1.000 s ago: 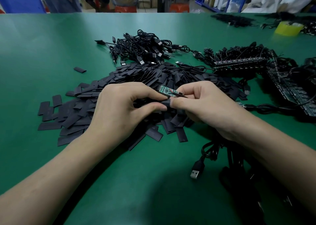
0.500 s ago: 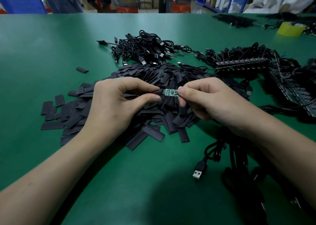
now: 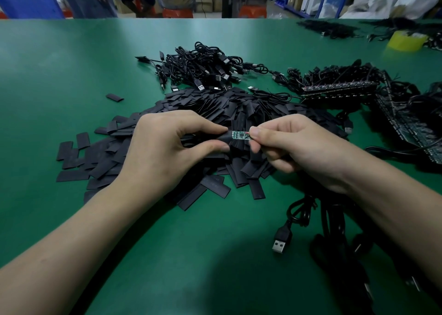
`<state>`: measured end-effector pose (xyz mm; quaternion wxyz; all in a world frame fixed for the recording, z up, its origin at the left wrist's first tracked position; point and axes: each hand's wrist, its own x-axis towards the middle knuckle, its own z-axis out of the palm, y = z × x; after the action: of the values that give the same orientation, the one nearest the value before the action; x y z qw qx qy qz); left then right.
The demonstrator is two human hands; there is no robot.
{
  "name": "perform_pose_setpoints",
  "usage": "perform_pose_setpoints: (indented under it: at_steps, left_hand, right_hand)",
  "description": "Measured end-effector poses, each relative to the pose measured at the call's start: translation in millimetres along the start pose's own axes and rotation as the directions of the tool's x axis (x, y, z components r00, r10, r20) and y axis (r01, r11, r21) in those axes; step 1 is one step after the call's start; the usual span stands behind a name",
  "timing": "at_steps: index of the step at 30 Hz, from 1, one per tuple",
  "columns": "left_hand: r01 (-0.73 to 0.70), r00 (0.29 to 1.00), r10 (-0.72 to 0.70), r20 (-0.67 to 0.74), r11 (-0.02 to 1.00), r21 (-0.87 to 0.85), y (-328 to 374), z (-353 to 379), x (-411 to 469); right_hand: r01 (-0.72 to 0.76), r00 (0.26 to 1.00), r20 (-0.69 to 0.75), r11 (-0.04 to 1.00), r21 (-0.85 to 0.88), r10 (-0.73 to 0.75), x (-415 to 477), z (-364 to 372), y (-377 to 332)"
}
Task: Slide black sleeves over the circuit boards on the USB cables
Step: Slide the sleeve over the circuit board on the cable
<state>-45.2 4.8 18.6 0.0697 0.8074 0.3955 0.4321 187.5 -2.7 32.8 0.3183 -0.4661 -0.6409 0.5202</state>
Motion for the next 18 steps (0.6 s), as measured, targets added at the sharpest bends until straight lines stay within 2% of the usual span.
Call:
perform_pose_setpoints:
  at_steps: [2,4,6,8,14,16,18]
  left_hand:
    - [0.030,1.000,-0.030,-0.001,0.999,-0.021,0.5,0.3,-0.3]
    - [0.081,0.996,-0.080,0.026,0.995,-0.058,0.4,0.7,-0.6]
    - [0.119,0.992,-0.115,0.052,0.989,-0.084,-0.6,1.1,-0.8]
    - [0.109,0.992,-0.103,0.072,0.991,-0.080,-0.9,0.8,-0.8]
    - [-0.105,0.988,0.105,0.117,0.994,-0.001,2.7,1.7,-0.8]
    - [-0.099,0.989,0.099,0.107,0.995,-0.011,2.9,2.6,-1.0]
    - [-0.049,0.995,0.052,0.087,0.998,-0.039,2.9,3.8,-0.7]
  right_hand:
    - [0.058,0.997,-0.032,0.981,-0.184,-0.065,-0.9,2.4,-2.0]
    - [0.109,0.988,-0.058,0.917,-0.383,-0.141,-1.8,4.1,-3.1]
    - [0.129,0.980,-0.071,0.867,-0.481,-0.185,-2.2,4.6,-3.5]
    - [0.126,0.982,-0.062,0.864,-0.488,-0.178,-2.2,4.3,-3.7]
    - [0.067,0.996,0.067,0.970,-0.233,-0.052,-3.0,4.5,-0.3]
    - [0.069,0.995,0.082,0.970,-0.234,-0.051,-2.1,5.8,1.6]
    - [0.107,0.994,0.016,0.936,-0.335,-0.108,-0.4,6.3,2.1]
